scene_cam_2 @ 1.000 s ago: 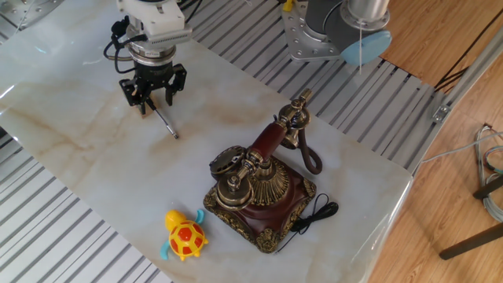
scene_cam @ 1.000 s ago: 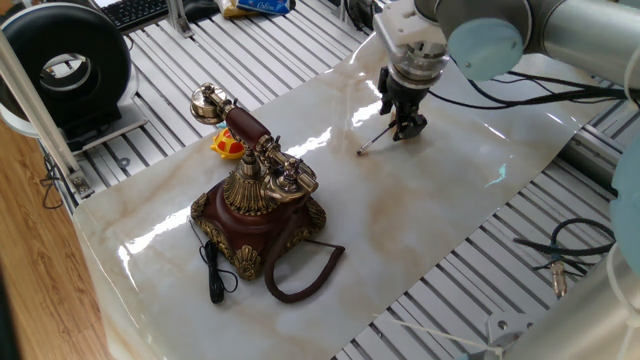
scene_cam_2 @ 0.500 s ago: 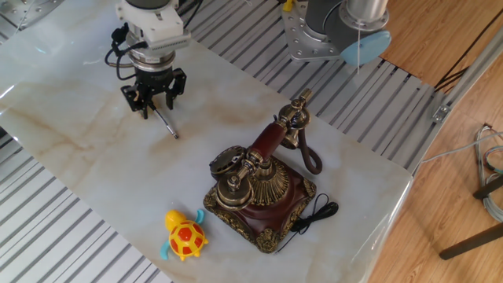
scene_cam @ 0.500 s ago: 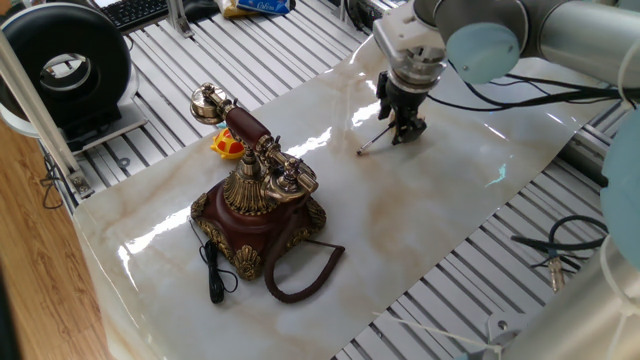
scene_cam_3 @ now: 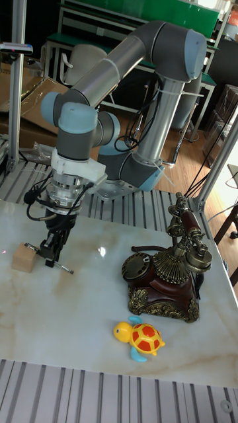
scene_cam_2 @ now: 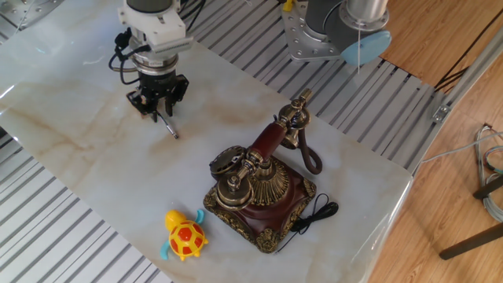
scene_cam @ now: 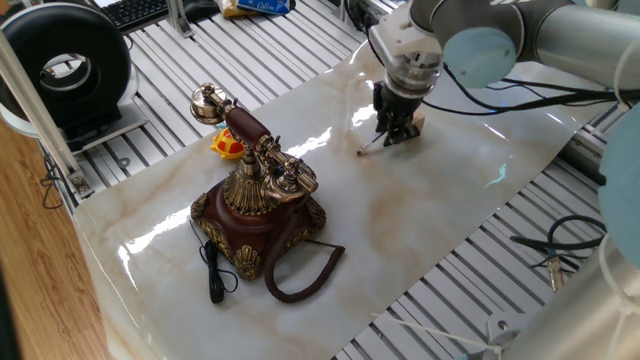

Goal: Dial a number on an old rotary phone

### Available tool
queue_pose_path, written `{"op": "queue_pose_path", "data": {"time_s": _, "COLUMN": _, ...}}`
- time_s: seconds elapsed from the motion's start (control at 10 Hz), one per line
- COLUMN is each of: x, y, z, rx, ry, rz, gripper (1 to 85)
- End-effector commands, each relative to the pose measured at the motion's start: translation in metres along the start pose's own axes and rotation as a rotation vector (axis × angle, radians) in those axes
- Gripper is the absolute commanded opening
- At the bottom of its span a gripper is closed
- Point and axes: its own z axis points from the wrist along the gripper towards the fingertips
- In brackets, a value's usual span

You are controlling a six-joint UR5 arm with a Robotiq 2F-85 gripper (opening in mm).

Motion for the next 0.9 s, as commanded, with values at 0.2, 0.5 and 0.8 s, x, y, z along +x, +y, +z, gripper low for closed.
{"op": "queue_pose_path", "data": {"time_s": 0.2, "x": -0.006, "y": -0.009, "z": -0.035, "rx": -0.018, "ry": 0.017, "rz": 0.016, "gripper": 1.3}}
{"op": "queue_pose_path", "data": {"time_s": 0.5, "x": -0.013, "y": -0.007, "z": -0.061, "rx": -0.046, "ry": 0.051, "rz": 0.106, "gripper": 1.3}}
{"op": "queue_pose_path", "data": {"time_s": 0.8, "x": -0.036, "y": -0.029, "z": -0.068, "rx": 0.035, "ry": 0.008, "rz": 0.149, "gripper": 1.3}}
